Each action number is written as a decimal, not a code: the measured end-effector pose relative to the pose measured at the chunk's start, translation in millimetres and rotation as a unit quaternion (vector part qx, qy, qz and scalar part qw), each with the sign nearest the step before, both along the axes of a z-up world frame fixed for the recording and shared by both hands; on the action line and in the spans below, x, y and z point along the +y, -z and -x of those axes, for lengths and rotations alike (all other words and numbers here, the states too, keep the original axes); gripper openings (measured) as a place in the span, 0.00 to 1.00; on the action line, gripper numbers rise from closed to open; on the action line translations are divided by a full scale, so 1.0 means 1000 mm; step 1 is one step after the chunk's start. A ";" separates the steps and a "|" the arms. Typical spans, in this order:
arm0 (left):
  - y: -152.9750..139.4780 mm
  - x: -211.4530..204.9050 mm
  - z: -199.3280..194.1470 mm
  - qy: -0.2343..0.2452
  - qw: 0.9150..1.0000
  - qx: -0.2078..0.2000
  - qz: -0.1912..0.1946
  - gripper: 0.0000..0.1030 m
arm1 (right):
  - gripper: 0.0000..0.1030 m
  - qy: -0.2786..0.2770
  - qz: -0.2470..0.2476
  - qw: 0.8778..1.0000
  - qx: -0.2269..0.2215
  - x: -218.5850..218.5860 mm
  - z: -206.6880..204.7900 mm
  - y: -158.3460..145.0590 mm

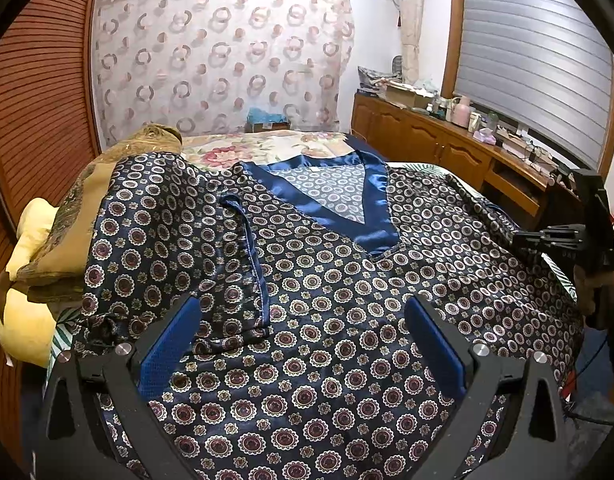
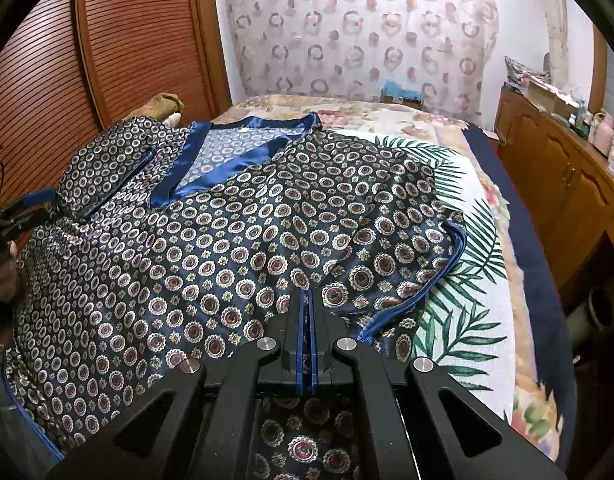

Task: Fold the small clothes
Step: 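Grasp the other side panel with the right tool and fold it toward the center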

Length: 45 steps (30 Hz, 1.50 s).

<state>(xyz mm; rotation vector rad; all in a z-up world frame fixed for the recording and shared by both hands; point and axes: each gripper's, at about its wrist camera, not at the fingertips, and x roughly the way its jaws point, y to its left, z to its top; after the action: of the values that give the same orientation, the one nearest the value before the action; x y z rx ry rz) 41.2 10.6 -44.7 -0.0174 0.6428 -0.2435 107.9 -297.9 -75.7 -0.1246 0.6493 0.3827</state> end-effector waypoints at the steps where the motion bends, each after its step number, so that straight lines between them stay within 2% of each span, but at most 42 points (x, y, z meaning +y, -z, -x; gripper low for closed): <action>1: 0.000 0.000 0.001 -0.001 1.000 0.000 0.000 1.00 | 0.01 -0.001 -0.005 1.000 0.001 -0.001 0.001 -0.001; 4: -0.001 0.000 0.004 -0.001 1.000 -0.005 -0.002 1.00 | 0.06 0.006 -0.001 1.000 -0.009 -0.002 0.004 -0.009; 9: -0.003 0.000 0.007 -0.003 1.000 -0.008 0.002 1.00 | 0.28 0.035 0.010 0.999 -0.023 -0.011 0.002 -0.020; 13: -0.003 0.000 0.009 -0.004 1.000 -0.009 0.003 1.00 | 0.33 0.065 0.010 0.998 -0.015 -0.026 -0.013 -0.017; 19: -0.003 0.000 0.010 -0.004 1.000 -0.008 0.002 1.00 | 0.38 0.098 -0.003 0.995 0.027 -0.044 -0.047 0.001; 23: -0.002 0.000 0.010 -0.003 1.000 -0.008 0.002 1.00 | 0.38 0.105 -0.030 0.993 0.049 -0.052 -0.066 0.006; 28: -0.001 -0.001 0.010 -0.004 1.000 -0.005 0.001 1.00 | 0.37 0.087 -0.064 0.992 0.064 -0.056 -0.081 0.005; 30: -0.001 -0.001 0.011 -0.004 1.000 -0.005 0.001 1.00 | 0.16 0.081 -0.065 0.993 0.061 -0.060 -0.083 0.005; 33: -0.001 -0.001 0.011 -0.005 1.000 -0.005 0.001 1.00 | 0.05 0.061 -0.066 0.995 0.039 -0.056 -0.079 -0.002; 38: -0.001 0.000 0.011 -0.007 1.000 -0.005 0.002 1.00 | 0.04 0.024 -0.055 0.998 0.009 -0.031 -0.067 -0.016; 45: -0.002 0.003 0.011 -0.009 1.000 -0.005 0.003 1.00 | 0.04 -0.029 -0.038 0.999 -0.008 0.010 -0.064 -0.023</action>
<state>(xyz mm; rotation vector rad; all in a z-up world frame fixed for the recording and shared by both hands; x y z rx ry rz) 30.2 13.2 -42.6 -0.0276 0.6314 -0.2281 171.4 -287.6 -52.5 -0.0738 0.6159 0.4615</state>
